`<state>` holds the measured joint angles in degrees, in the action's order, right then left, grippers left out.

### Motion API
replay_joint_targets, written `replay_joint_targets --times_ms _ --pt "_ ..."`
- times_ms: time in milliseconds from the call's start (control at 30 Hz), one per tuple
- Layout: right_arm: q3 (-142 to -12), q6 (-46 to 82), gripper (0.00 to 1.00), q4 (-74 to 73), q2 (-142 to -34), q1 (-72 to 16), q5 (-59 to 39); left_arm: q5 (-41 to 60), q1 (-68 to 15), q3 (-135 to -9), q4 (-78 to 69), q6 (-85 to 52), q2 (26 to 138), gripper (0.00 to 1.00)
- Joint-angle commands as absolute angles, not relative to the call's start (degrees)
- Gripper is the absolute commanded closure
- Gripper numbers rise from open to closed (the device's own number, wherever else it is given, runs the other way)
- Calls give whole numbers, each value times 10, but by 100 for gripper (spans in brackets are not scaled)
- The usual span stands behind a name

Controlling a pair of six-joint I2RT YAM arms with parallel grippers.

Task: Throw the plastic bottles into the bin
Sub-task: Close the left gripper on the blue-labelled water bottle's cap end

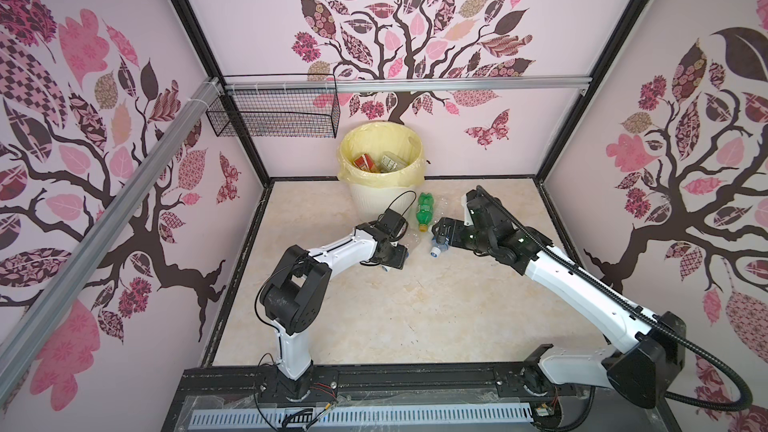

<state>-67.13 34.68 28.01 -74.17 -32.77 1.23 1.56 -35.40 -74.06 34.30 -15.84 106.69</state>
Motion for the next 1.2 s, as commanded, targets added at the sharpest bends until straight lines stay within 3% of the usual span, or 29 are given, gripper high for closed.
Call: replay_joint_targets --times_ms 0,267,733,800,967,1167 --pt "-676 353 0 279 -741 -324 9 6 -357 -735 337 -157 1078 32" --pt "-652 356 0 292 -721 -304 -13 -18 -366 -759 326 -157 1088 23" --pt "-649 354 0 294 -745 -292 -100 -35 -373 -777 295 -156 1124 20" --pt "-647 354 0 294 -746 -292 -103 -25 -374 -782 294 -158 1131 24" --pt "-654 345 0 298 -750 -292 -98 -6 -383 -779 293 -156 1132 46" --pt "-662 344 1 295 -754 -290 -90 6 -385 -762 303 -150 1110 56"
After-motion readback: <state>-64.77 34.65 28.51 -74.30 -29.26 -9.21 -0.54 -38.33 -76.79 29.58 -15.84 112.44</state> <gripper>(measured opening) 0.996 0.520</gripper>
